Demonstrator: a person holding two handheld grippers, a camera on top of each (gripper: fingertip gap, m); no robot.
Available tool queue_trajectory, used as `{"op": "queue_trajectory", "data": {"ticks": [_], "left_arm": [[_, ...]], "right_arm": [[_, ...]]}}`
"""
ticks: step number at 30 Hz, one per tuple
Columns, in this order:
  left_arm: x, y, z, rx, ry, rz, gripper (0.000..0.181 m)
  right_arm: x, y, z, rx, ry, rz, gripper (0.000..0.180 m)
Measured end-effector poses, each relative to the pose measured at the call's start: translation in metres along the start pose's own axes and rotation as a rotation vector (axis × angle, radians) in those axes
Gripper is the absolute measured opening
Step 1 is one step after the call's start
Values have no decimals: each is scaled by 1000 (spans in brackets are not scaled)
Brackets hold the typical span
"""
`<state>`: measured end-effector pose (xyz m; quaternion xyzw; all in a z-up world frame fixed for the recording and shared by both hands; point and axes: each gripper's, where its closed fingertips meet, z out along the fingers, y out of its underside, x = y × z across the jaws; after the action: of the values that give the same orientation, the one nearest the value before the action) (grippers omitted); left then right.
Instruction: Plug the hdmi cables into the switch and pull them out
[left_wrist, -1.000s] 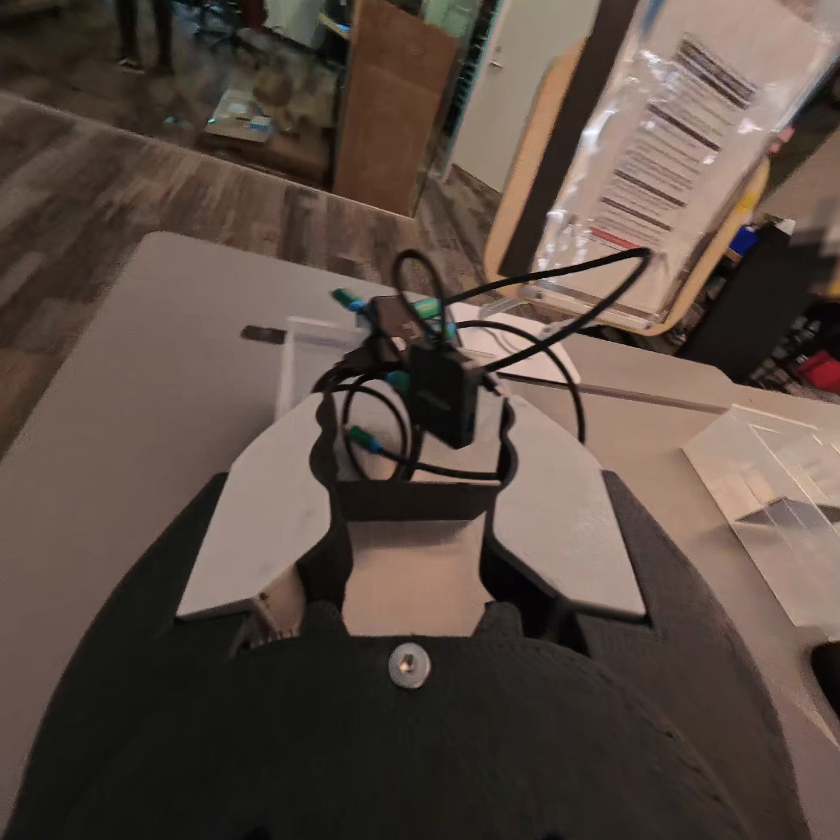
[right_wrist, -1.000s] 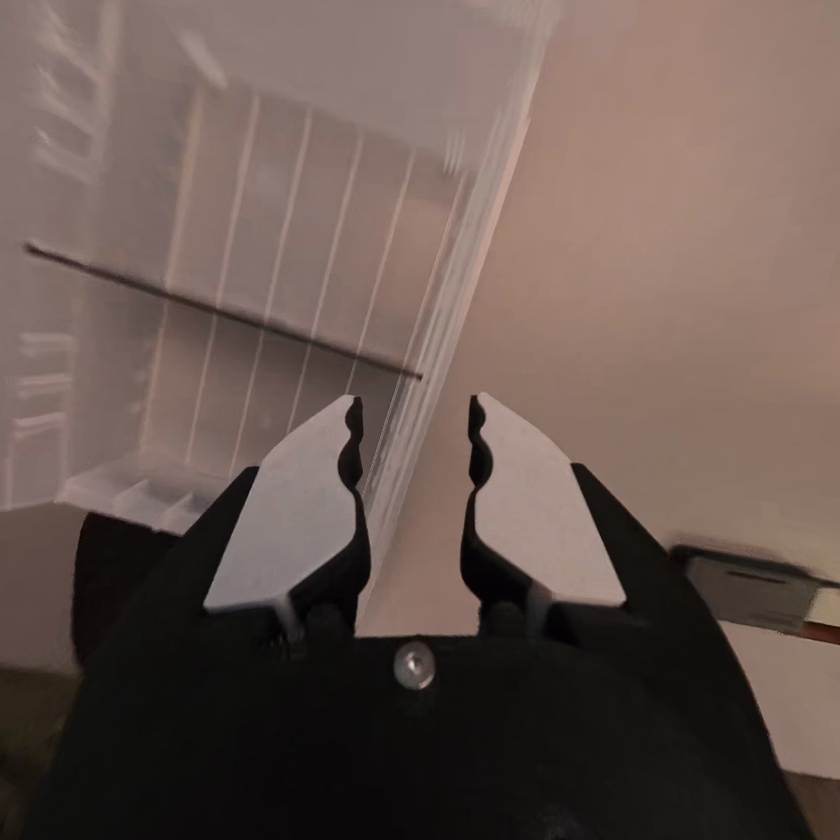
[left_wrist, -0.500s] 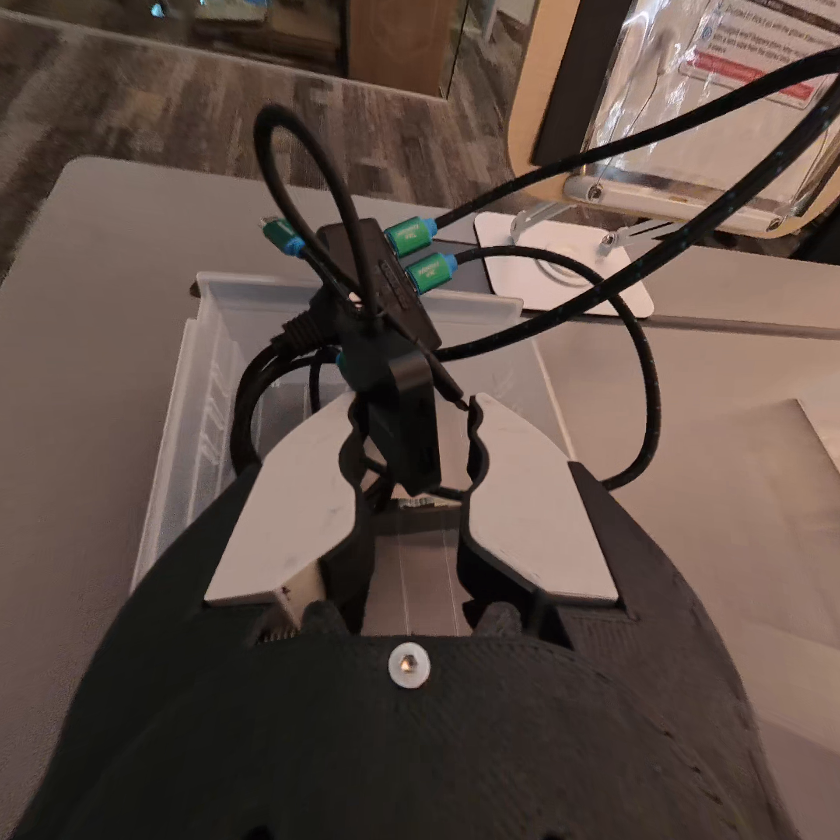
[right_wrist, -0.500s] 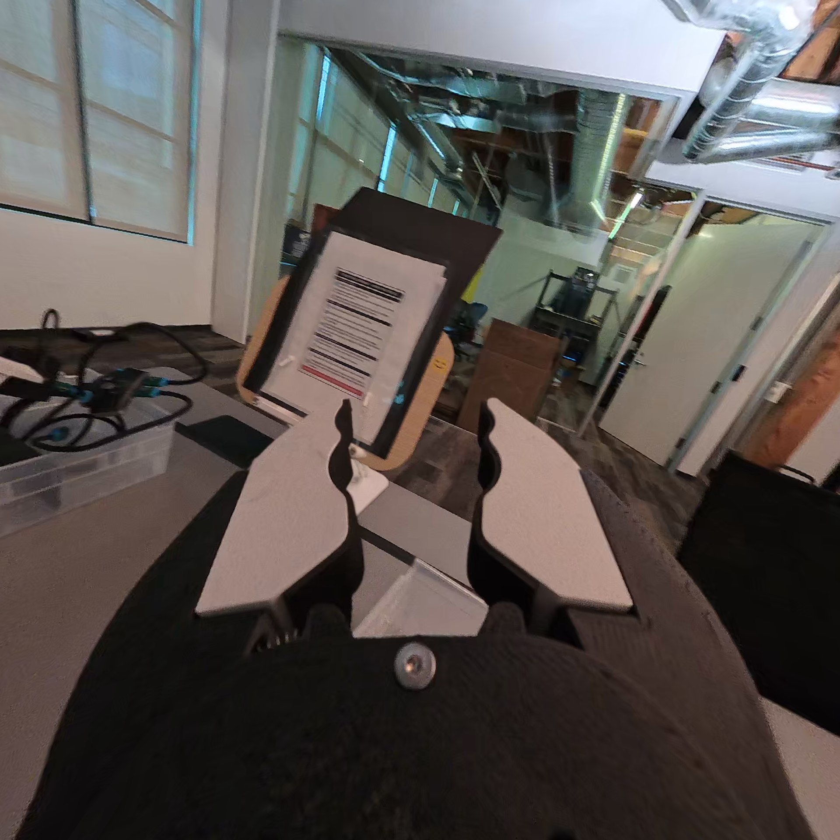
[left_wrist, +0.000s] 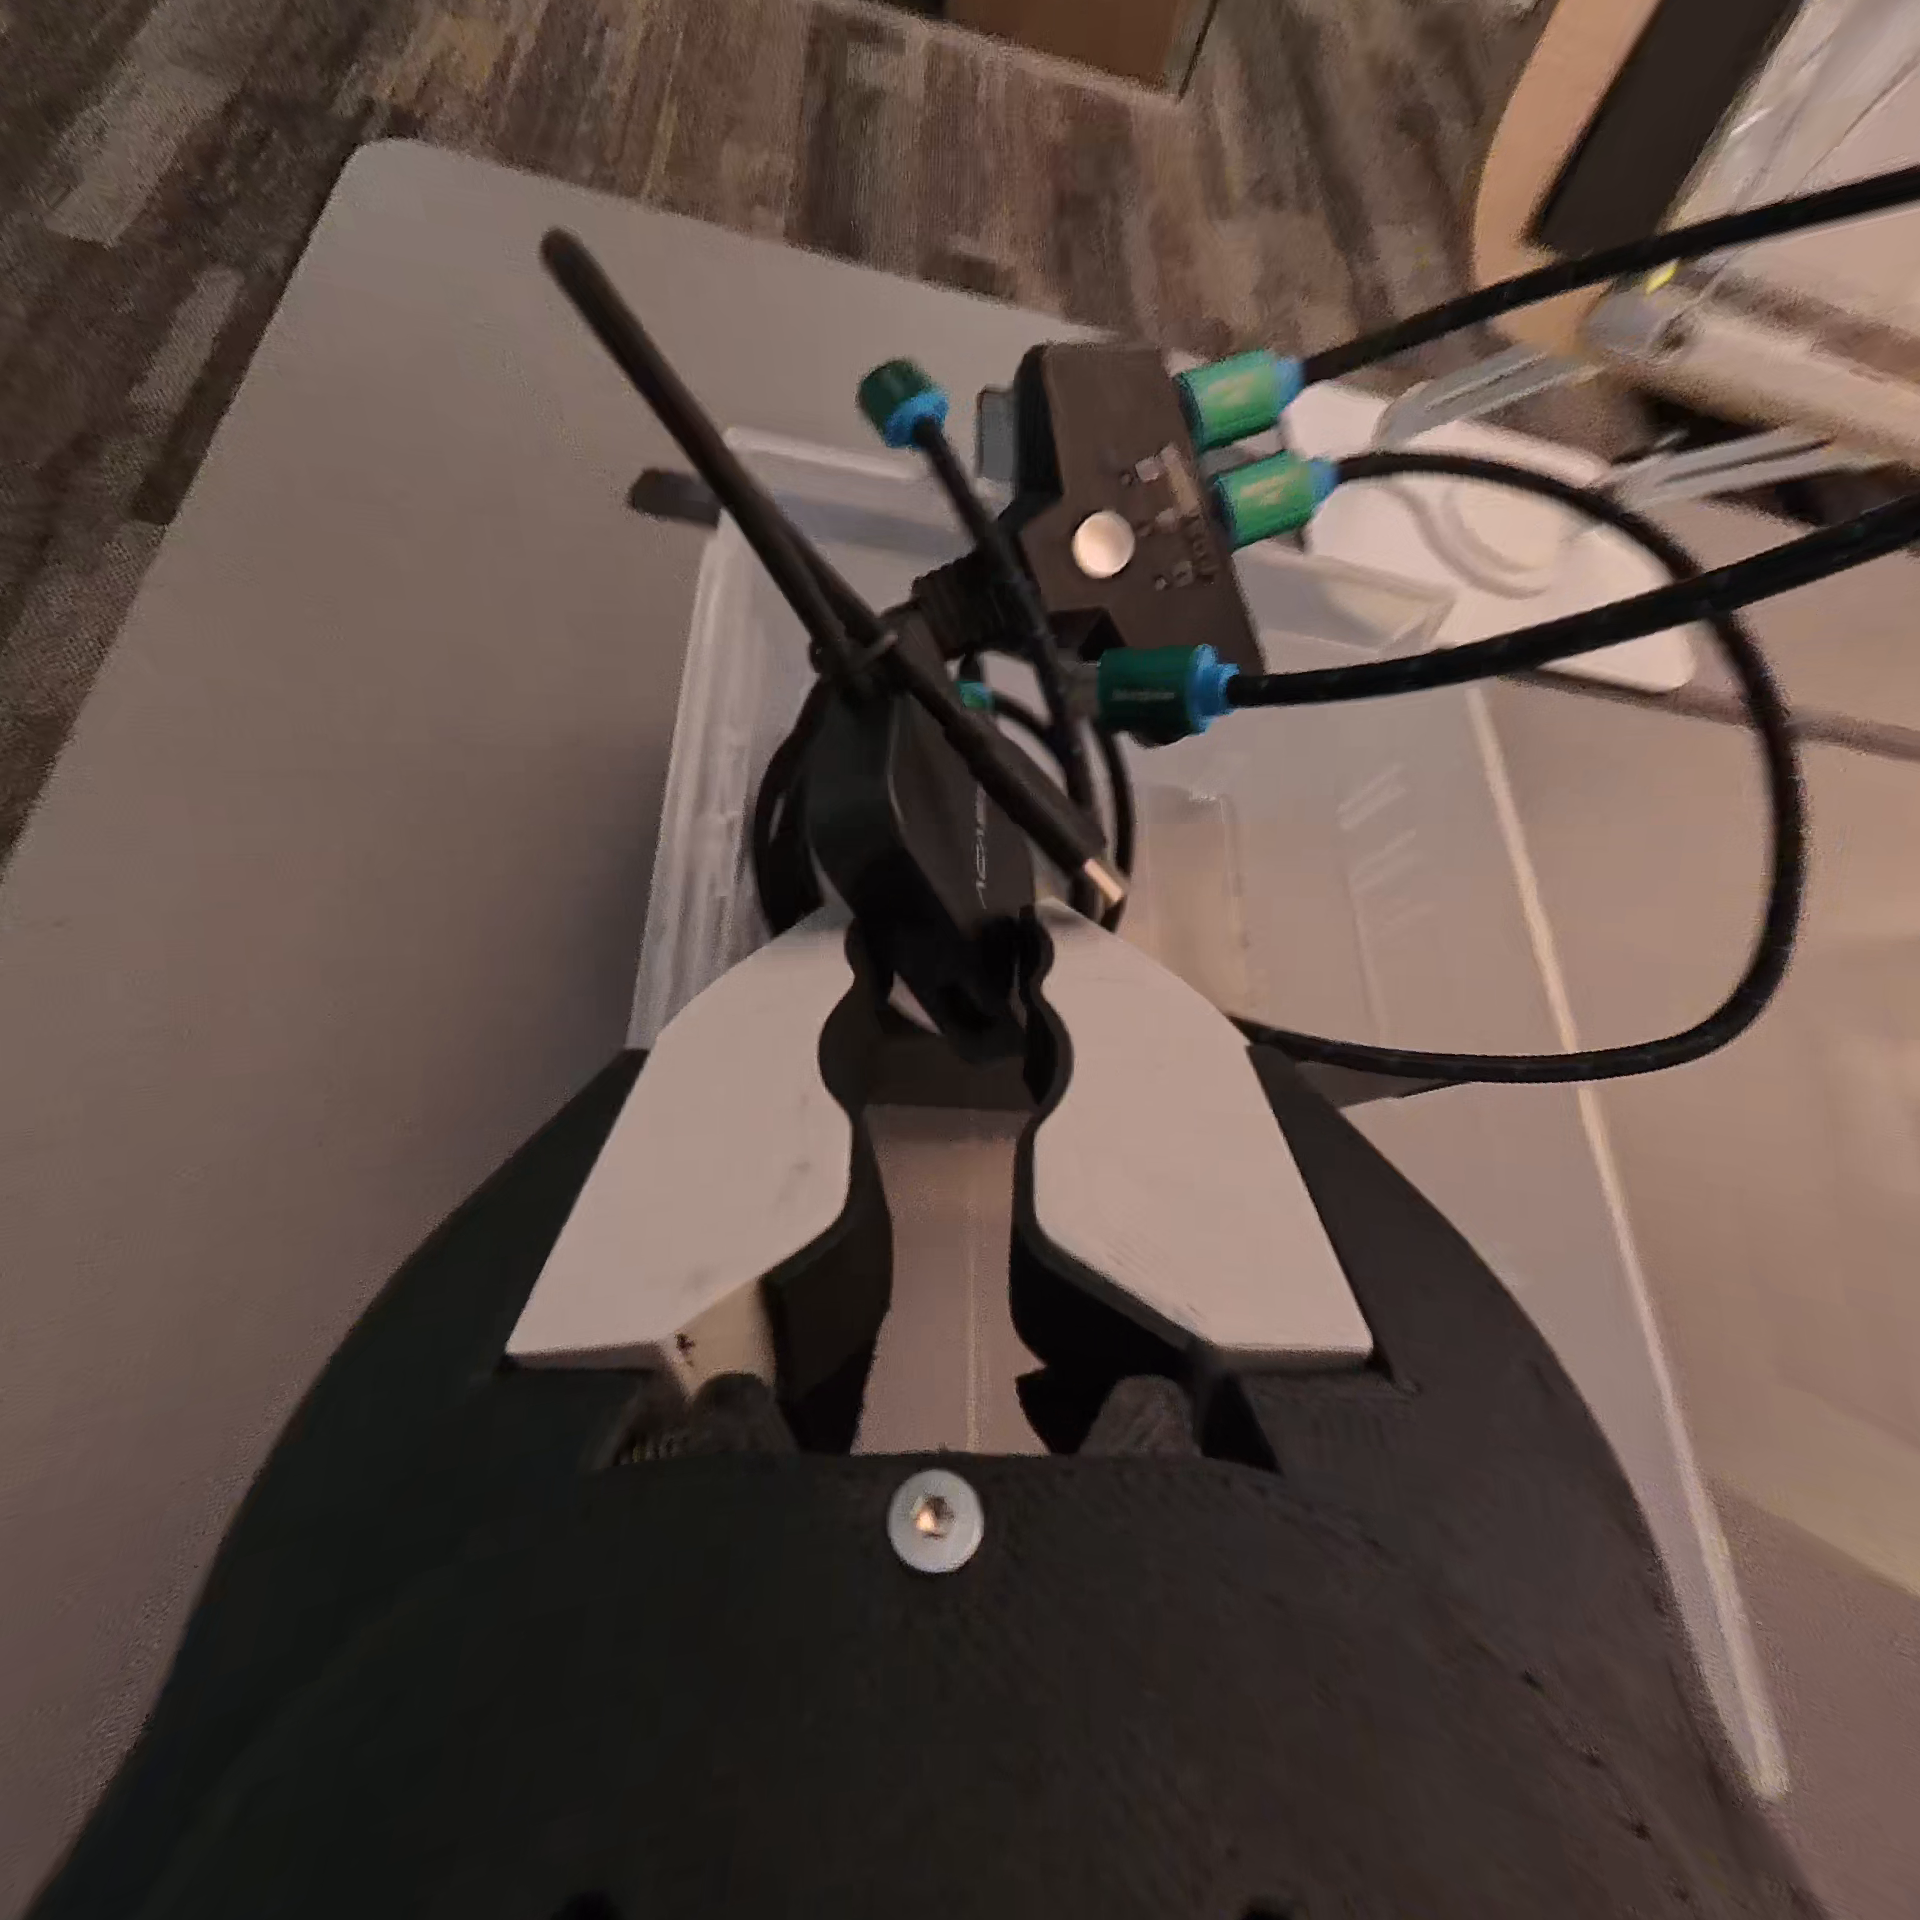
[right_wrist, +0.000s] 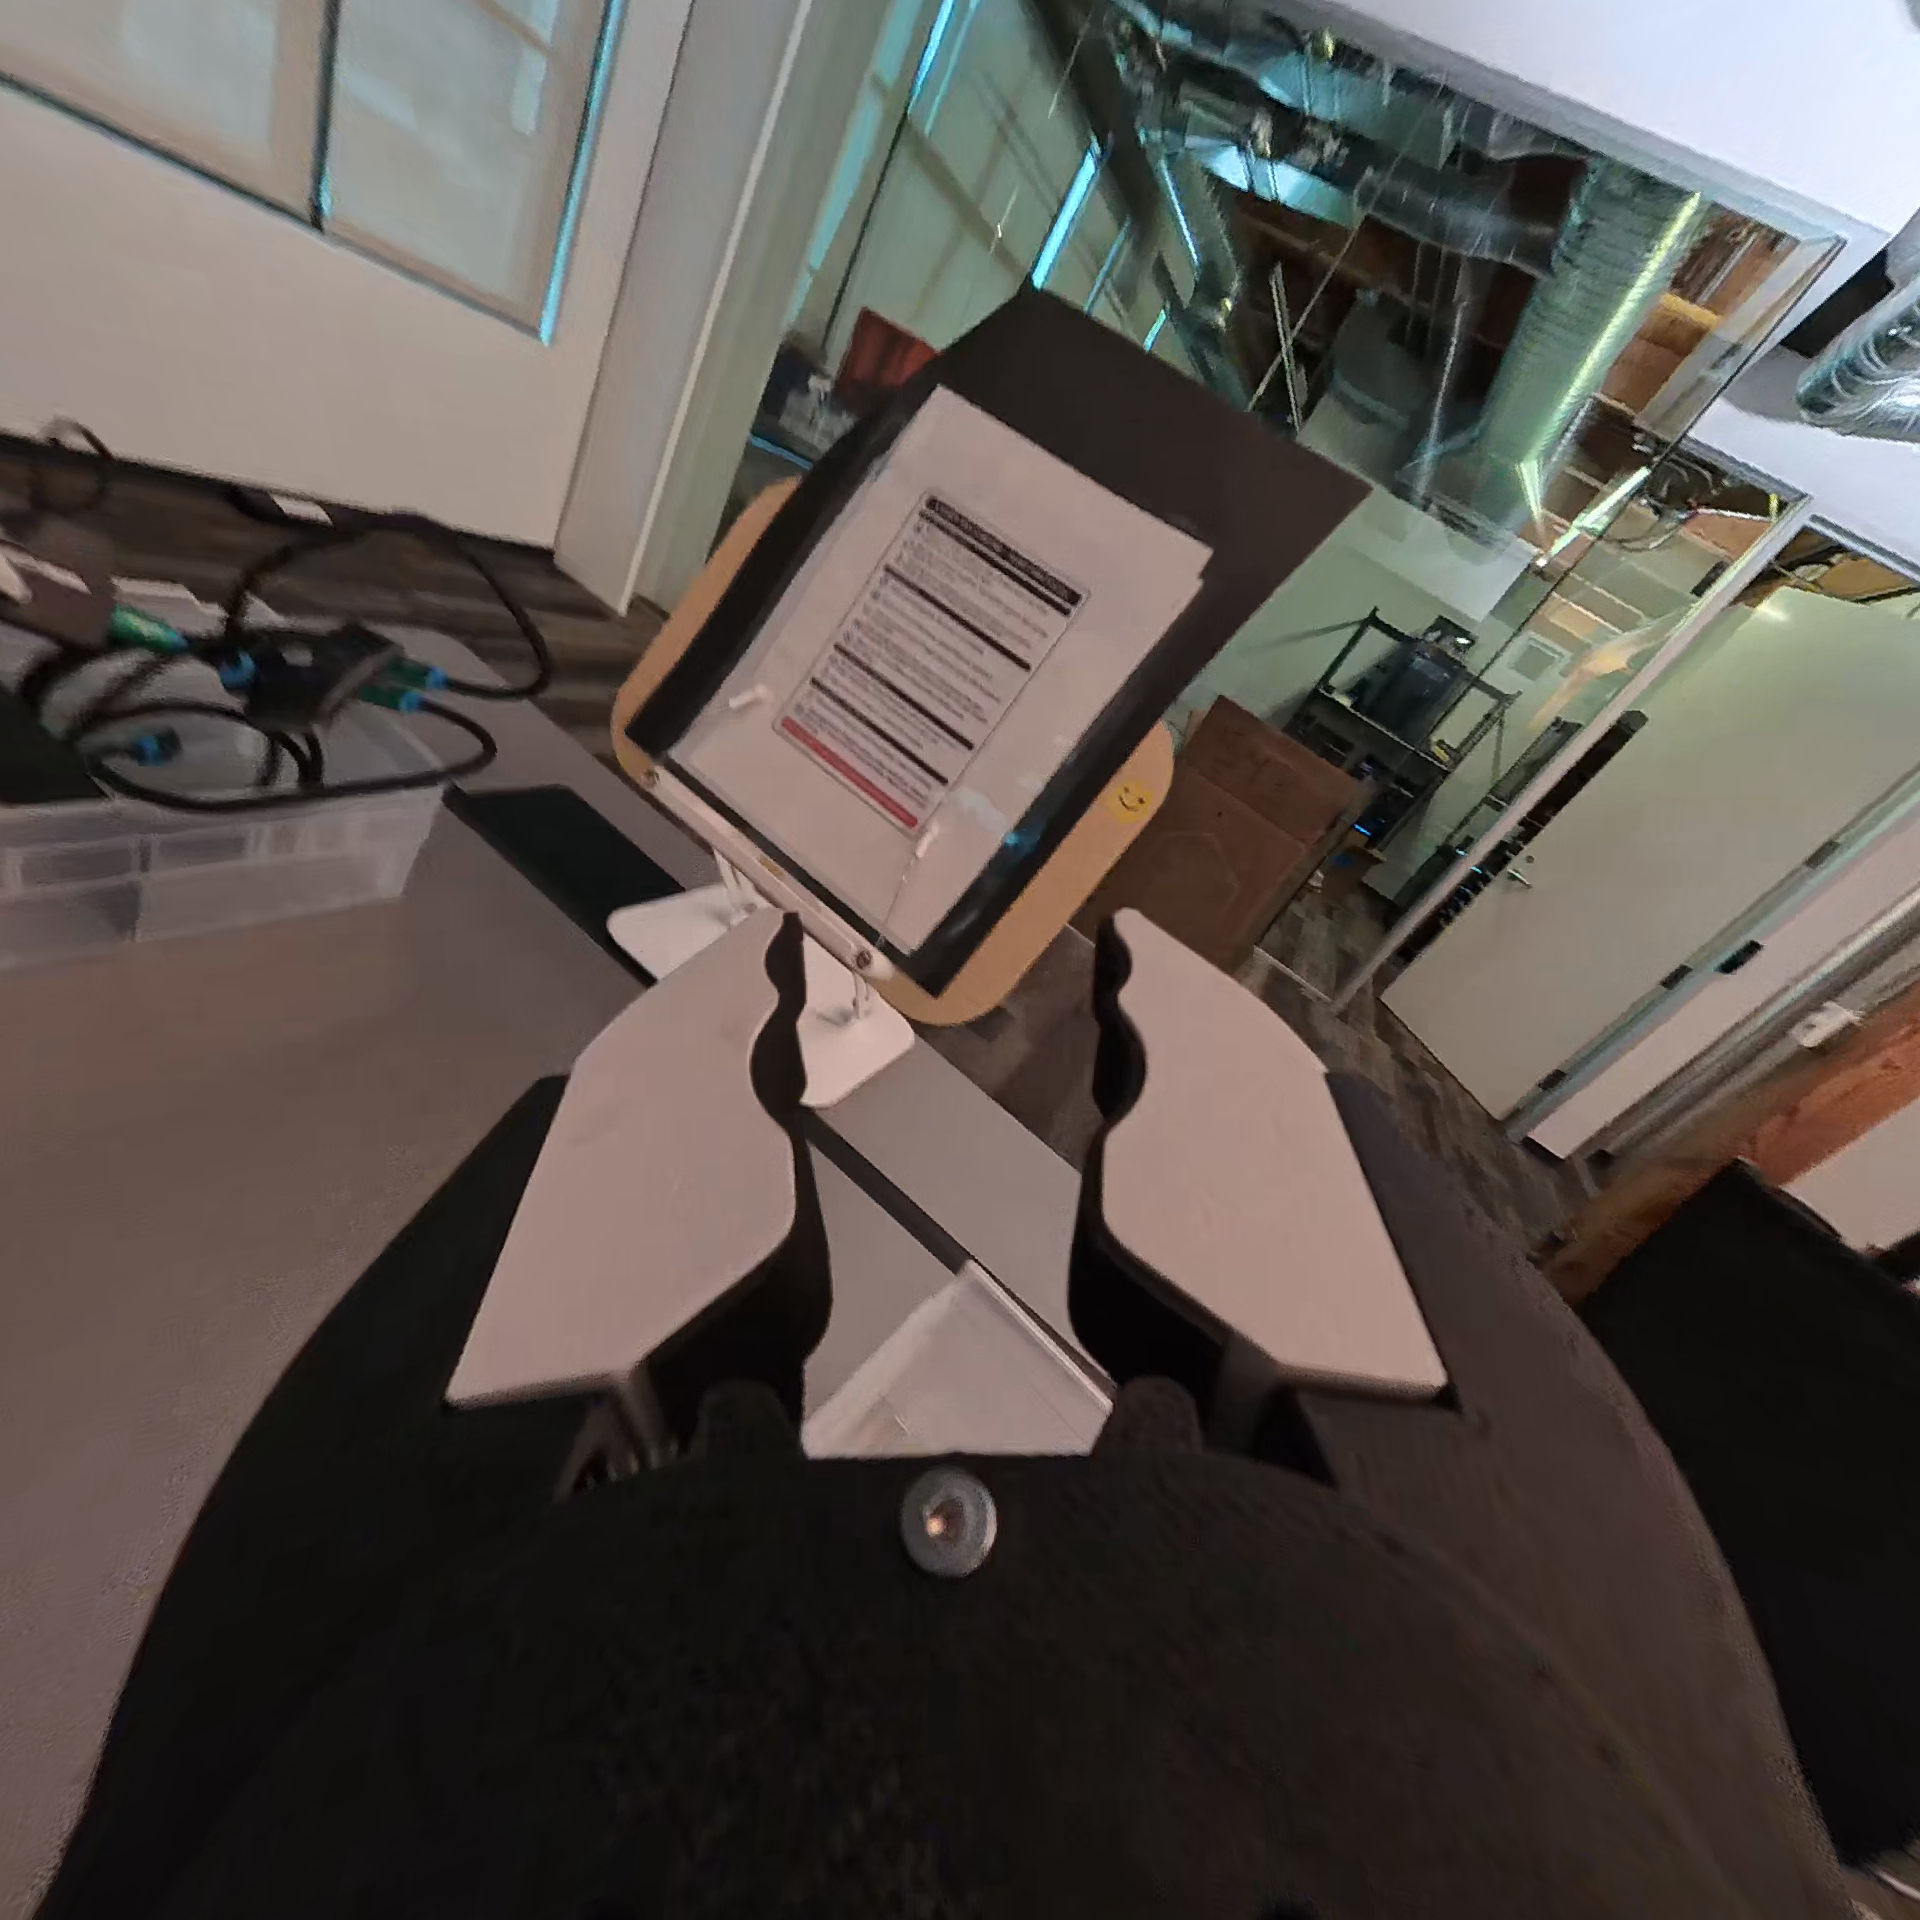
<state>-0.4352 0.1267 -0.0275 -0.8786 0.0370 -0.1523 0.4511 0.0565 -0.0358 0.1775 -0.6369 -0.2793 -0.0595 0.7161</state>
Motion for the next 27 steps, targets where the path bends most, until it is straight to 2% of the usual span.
{"op": "queue_trajectory", "data": {"ticks": [3,10,19,23,27], "left_arm": [[8,-12,-9,66,70,-33,16],[24,-34,-58,121,-26,132,14],[68,-84,-138,476,9,239,13],[93,-95,-178,627,151,245,13],[129,-96,-219,729,350,264,13]], "right_arm": [[1,14,7,-70,30,-69,54],[1,26,10,-130,41,-129,53],[3,25,8,-111,44,-104,51],[-2,18,11,-63,22,-83,50],[-30,8,20,12,-122,-19,49]]}}
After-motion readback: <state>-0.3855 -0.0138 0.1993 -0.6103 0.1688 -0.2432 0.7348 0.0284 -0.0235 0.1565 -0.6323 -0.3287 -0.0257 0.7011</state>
